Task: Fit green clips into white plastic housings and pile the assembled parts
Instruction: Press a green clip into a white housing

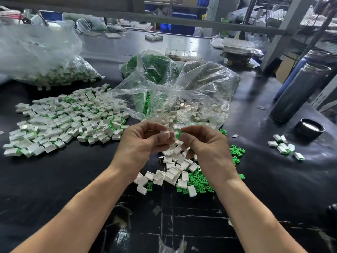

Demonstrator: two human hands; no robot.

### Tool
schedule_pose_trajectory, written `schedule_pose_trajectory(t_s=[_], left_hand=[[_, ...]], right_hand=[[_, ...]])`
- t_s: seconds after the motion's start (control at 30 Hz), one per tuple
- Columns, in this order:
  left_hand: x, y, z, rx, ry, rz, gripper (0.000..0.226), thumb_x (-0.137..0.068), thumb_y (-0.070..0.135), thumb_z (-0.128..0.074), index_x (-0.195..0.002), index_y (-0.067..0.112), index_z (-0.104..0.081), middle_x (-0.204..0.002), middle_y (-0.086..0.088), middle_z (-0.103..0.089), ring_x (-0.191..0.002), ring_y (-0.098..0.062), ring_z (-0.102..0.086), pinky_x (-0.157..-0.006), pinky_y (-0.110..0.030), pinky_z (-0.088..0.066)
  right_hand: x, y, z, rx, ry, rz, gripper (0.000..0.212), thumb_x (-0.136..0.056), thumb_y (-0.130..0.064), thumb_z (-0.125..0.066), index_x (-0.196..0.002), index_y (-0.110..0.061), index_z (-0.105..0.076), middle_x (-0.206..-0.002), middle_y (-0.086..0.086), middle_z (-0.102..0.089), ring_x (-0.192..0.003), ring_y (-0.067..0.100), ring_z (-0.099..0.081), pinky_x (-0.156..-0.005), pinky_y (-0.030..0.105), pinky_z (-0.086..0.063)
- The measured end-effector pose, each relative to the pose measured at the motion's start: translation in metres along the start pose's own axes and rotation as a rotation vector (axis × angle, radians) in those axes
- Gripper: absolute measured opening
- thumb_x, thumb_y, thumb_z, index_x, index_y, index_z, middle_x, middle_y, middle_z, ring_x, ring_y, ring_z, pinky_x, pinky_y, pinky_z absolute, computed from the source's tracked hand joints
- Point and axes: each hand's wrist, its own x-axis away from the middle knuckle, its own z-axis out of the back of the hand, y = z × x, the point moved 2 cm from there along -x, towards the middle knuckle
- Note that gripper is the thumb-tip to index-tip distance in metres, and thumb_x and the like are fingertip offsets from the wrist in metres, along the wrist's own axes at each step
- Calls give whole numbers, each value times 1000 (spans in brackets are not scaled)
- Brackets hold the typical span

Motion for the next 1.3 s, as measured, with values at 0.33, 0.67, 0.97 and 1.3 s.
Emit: schedule_pose_trajectory(t_s=[0.33,0.67,0.97,1.3], left_hand=[[2,-4,-9,16,-82,60,30,-78,11,-70,-105,1,-61,-91,-16,-78,-89,-30,-78,-82,-38,-64],[2,-10,-11,-119,-98,16,11,-93,3,-65,-103,3,-61,-92,-15,-78,-91,-28,-78,-78,-36,-65],[-3,-21,-5,-241,-102,-37,5,-97,6,-65,-101,8,-63,-92,-9,-78,-93,-26,-77,-76,-33,-64],[1,-19,-6,-469,-114,-95,9,-99,2,-62,-100,12,-63,-91,-4,-78,-88,-15,-77,-81,-40,-63]], right_hand=[[5,-5,-7,-28,9,30,9,-90,-3,-76,-94,-11,-75,-75,-1,-75,-62,11,-65,-53,23,-54],[9,-6,-8,163,56,84,16,-91,-9,-78,-91,-24,-73,-84,-4,-77,-74,13,-73,-62,28,-60],[9,-3,-9,233,32,76,17,-90,-12,-80,-87,-27,-73,-82,-4,-77,-71,15,-72,-64,30,-60],[6,0,-5,269,-26,28,14,-90,-10,-78,-86,-23,-75,-80,-3,-75,-72,13,-71,-69,32,-60]])
